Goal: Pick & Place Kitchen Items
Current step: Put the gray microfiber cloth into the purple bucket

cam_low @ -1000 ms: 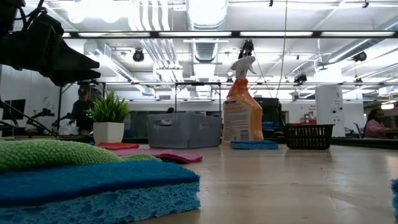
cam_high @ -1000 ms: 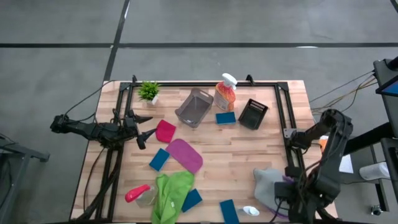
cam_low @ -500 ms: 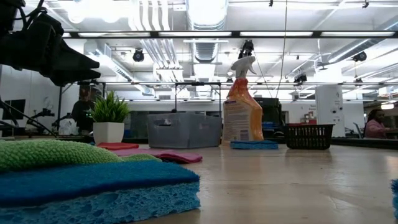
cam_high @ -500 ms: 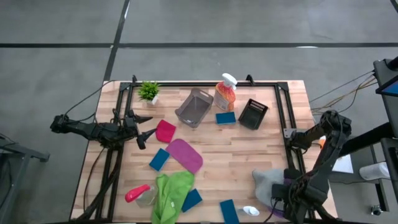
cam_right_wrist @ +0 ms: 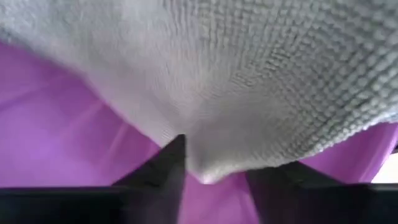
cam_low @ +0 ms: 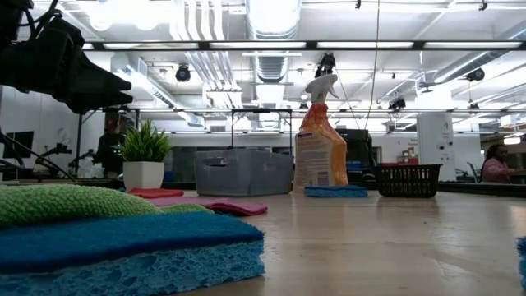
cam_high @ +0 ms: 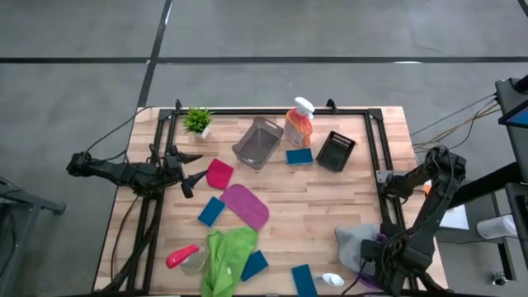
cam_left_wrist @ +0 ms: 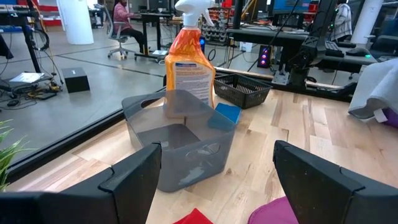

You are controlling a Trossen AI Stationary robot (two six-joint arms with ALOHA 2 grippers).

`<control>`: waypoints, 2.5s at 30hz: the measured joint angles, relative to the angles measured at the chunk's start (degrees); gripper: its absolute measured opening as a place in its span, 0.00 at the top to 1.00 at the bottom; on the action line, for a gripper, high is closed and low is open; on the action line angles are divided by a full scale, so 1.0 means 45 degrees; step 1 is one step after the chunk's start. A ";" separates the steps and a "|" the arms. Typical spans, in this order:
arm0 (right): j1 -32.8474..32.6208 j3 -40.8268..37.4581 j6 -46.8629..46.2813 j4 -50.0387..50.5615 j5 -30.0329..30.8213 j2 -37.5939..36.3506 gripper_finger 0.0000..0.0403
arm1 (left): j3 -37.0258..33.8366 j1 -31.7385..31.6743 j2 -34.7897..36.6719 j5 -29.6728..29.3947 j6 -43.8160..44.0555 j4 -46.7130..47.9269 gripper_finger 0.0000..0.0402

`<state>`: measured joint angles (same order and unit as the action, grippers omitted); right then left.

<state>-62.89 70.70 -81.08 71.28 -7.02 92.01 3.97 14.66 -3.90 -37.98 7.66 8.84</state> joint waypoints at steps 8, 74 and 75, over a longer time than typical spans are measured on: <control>-0.0010 0.0308 -0.0623 -0.0247 -0.0448 -0.0004 0.29 | 0.0000 0.0000 0.0000 0.0000 -0.0044 0.0000 0.22; 0.6931 -0.0180 0.7324 -0.0752 -0.0665 -0.0928 0.28 | 0.0000 0.0000 0.0003 0.0005 0.0223 0.0000 0.22; 0.6931 -0.0180 0.7348 -0.0751 -0.0684 -0.0928 0.28 | -0.0002 0.0000 0.0000 0.0005 0.0223 0.0000 0.22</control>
<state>-31.70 69.89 -48.02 67.91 -10.10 87.83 3.96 14.66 -3.90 -37.95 8.67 8.84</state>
